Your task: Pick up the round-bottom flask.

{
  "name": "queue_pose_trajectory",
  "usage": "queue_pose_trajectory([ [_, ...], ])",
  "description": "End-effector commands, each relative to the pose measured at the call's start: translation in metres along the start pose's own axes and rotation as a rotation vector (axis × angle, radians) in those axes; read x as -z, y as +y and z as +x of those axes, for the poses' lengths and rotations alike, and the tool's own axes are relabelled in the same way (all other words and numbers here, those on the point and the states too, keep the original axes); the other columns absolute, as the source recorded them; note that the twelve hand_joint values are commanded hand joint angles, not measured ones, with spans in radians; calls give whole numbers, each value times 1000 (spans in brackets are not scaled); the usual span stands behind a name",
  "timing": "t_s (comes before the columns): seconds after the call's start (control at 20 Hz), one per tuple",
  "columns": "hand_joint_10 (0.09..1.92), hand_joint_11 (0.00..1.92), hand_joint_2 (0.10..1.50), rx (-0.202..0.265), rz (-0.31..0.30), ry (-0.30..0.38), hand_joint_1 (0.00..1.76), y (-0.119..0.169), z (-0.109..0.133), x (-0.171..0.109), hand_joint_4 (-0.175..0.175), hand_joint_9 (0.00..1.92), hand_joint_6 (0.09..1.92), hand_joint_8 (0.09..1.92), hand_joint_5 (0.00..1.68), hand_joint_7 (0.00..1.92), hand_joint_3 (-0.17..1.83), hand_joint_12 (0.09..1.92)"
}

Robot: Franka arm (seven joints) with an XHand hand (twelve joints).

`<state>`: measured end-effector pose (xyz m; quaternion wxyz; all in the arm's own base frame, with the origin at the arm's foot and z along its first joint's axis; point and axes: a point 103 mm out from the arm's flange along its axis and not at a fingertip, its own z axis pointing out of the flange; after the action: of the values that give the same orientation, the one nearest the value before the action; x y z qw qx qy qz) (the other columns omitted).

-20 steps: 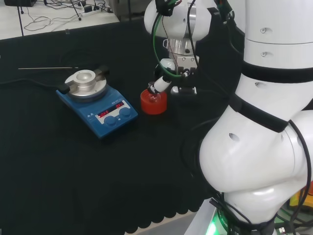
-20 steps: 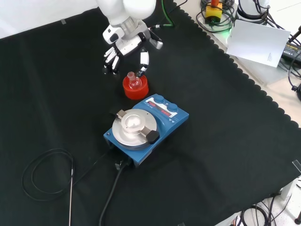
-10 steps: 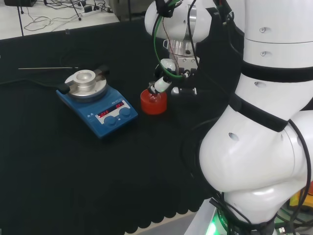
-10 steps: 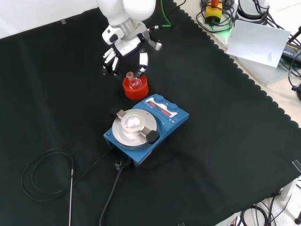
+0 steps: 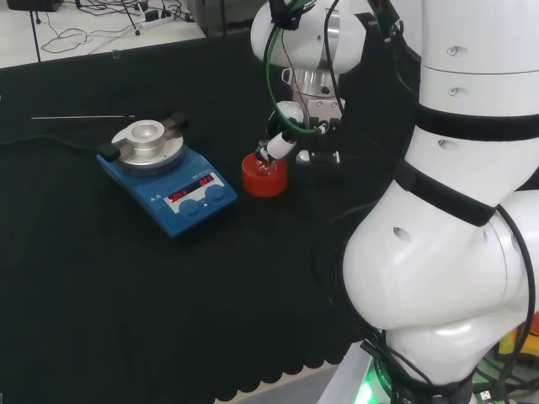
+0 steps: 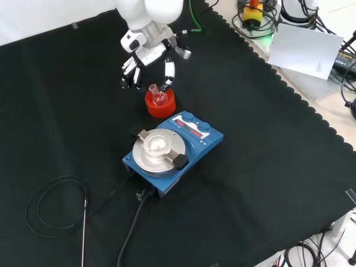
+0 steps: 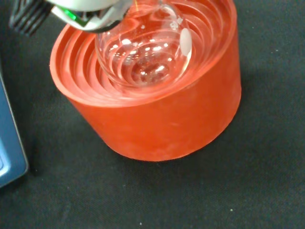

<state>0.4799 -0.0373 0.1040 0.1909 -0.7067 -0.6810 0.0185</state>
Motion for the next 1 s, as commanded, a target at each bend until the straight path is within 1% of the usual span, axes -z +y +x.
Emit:
queue_pose_trajectory([
  [0.05,676,168,619,26,2,13,871,0,9,-1,-77,381,789,630,798,138,635,1384],
  [0.15,675,171,620,33,-4,13,871,-1,11,0,-78,383,796,631,806,139,636,1383],
  [0.25,675,177,621,35,-8,14,873,-1,11,1,-82,388,817,632,855,144,636,1382],
  [0.45,672,194,627,30,-6,7,886,-2,12,1,-110,408,864,637,987,161,638,1377],
  [0.55,673,199,629,27,-2,6,889,-2,12,1,-118,416,876,638,1014,165,639,1376],
  [0.65,669,204,629,22,4,3,891,-2,11,1,-117,422,880,638,987,168,639,1373],
  [0.85,657,206,627,22,6,6,894,-2,11,2,-98,424,878,634,864,164,640,1369],
  [0.95,654,202,626,20,21,10,892,-2,10,2,-92,421,865,633,820,160,640,1369],
  [1.0,654,196,621,19,25,10,888,-2,11,2,-85,415,860,631,767,153,641,1373],
])
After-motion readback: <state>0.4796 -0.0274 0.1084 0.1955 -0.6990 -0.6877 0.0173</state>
